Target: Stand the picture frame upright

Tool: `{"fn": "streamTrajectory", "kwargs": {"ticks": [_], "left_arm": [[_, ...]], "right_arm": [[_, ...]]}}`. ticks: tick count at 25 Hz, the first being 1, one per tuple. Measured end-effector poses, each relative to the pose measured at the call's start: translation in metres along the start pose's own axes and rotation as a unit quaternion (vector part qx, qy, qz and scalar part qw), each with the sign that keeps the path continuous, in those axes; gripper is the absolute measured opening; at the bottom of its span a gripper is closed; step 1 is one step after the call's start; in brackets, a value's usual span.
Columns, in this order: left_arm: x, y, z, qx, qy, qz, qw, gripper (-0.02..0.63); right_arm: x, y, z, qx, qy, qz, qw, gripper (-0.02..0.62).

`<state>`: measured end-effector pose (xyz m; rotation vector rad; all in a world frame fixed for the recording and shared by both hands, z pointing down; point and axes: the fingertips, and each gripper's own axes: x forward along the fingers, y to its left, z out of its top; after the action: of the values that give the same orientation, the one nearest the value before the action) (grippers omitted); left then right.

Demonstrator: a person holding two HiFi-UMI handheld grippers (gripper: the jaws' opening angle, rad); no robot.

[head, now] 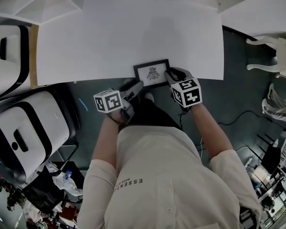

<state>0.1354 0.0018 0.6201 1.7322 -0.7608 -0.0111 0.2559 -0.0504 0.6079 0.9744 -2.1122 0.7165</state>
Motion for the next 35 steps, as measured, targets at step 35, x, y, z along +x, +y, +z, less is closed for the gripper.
{"fn": "streamTrajectory", "kwargs": {"ticks": [35], "left_arm": [[0.01, -0.023, 0.01, -0.053, 0.018, -0.095, 0.9939, 0.057]], "right_arm": [[-0.002, 0.003, 0.005, 0.051, -0.033, 0.118, 0.991, 0.149]]}}
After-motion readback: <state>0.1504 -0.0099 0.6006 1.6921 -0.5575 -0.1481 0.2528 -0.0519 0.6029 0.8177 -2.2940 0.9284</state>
